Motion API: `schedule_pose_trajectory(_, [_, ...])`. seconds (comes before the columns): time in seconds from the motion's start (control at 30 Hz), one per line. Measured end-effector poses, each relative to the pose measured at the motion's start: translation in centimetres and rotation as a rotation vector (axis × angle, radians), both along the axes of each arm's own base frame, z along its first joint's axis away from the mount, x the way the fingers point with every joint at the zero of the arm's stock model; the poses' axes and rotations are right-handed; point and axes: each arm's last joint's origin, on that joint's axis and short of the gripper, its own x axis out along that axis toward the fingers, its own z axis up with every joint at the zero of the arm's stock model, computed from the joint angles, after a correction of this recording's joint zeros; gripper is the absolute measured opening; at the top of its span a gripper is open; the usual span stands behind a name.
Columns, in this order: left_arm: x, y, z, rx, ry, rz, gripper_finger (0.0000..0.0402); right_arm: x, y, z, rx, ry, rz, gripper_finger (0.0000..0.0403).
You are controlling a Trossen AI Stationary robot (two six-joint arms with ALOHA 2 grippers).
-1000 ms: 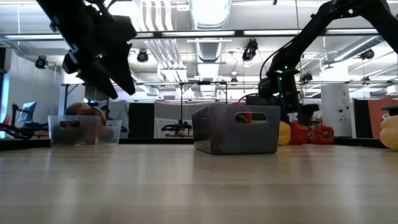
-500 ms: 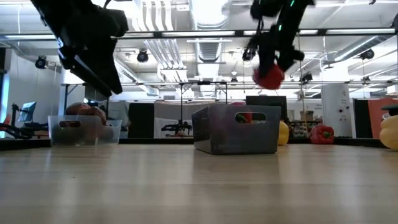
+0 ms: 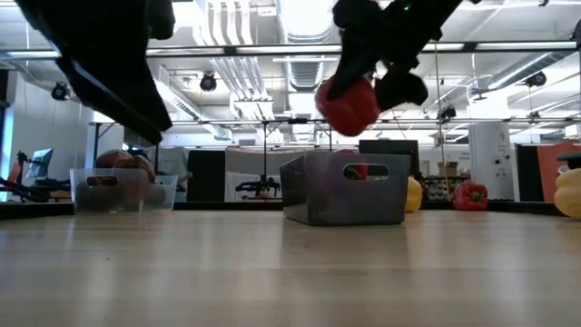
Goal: Sort produce into baskets
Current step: Put the red bell pepper into the top black transparent bin
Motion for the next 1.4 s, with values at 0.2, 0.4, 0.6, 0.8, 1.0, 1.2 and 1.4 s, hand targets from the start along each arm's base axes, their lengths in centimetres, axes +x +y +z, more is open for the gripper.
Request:
schedule_pose_trajectory(0.2, [-0.3, -1.3, -0.5, -0.032, -0.014, -0.002, 0.0323, 2.3, -0.1, -2.5, -0.051, 0.083, -0.008, 0.0352])
schedule_pose_trajectory(0.4, [-0.6, -1.8, -0.6, -0.055, -0.015, 0.007, 0.0323, 4.5, -0.2, -3.9, -0.064, 0.124, -0.015, 0.0364])
schedule_pose_trajectory(0.6, [-0.7, -1.8, -0.7, -0.054, -0.004, 0.008, 0.0323, 5.2, -0.5, -2.2, -0.072, 0.137, -0.014, 0.0365])
schedule_pose_trajectory(0.8, [-0.7, -1.7, -0.7, -0.049, 0.000, 0.010, 0.0323, 2.6, -3.5, 2.6, -0.137, 0.193, -0.189, 0.0366])
schedule_pose_trajectory(1.0, [-0.7, -1.4, -0.7, -0.034, 0.005, 0.022, 0.0323, -3.4, -10.3, 3.5, -0.072, 0.394, -0.473, 0.0366])
schedule_pose_trajectory(1.2, [-0.6, -1.0, -0.8, -0.032, 0.015, 0.034, 0.0323, -8.6, -17.8, 2.0, 0.068, 0.617, -0.640, 0.0366])
schedule_pose_trajectory(1.4, [-0.3, -0.4, -0.9, -0.038, 0.021, 0.063, 0.0323, -13.5, -25.1, -0.7, 0.249, 0.700, -0.839, 0.0366])
